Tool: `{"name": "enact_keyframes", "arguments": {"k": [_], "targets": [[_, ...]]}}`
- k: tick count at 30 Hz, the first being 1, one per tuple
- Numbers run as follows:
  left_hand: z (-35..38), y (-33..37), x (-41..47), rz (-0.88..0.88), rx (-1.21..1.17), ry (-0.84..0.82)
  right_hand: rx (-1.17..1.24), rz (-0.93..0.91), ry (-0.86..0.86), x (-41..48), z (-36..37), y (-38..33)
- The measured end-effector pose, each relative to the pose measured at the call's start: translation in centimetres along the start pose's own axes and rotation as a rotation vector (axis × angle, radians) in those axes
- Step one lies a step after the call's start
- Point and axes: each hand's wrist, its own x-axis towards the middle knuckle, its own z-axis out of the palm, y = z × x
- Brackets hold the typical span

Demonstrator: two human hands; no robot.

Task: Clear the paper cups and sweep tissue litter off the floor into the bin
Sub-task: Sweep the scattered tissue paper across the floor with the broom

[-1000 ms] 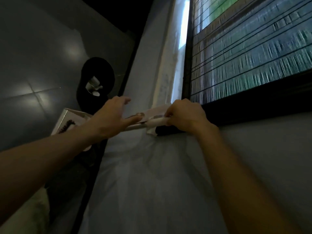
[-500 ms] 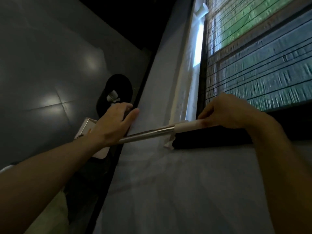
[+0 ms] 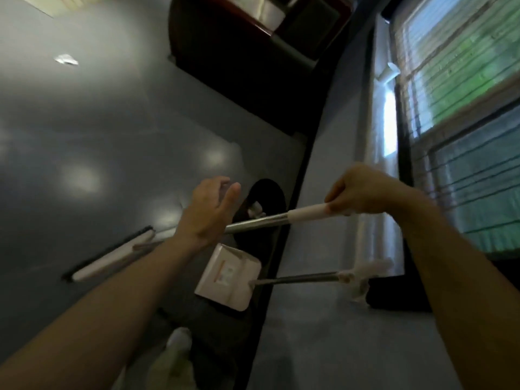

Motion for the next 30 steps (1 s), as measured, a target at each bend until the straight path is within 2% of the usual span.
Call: {"name": "enact_keyframes", "arguments": {"k": [3,6,10,13,16,20,27,30], "targets": [[-2.9,-2.2,0.5,-0.070,0.009,0.050,0.064,-0.014,0.015,3.4,2.7,-3.0],[-5.2,-4.4,0.4,-0.129,0.035,0.097,0.045,-0.078,-0.061,6.6,7.3,-6.7],[-7.2,-7.8,-0.8,-0.243,-0.013,0.140,0.121,-0.144,-0.320,8.8,14.5,-11.6],[-8.2,-9.7,-1.9,-0.312,-0.045,0.168,0.301,-0.074,-0.526,8.8,17.9,-14.0],[-9.0,-10.7,-2.7,-0.354,-0.021,0.188,0.387,-0.015,-0.628,8.8,19.6,-15.4],[-9.3,-11.4,-3.2,-0.393,-0.061,0.198,0.353,-0.099,-0.522,9.2,20.4,-16.1],[-9.8,-9.0,-2.0,-0.381,0.011,0.153,0.327,-0.199,-0.392,9.6,16.1,-16.1],[-11.1,-7.7,-1.4,-0.362,0.032,0.119,0.343,-0.181,-0.434,9.4,15.1,-17.1]]}}
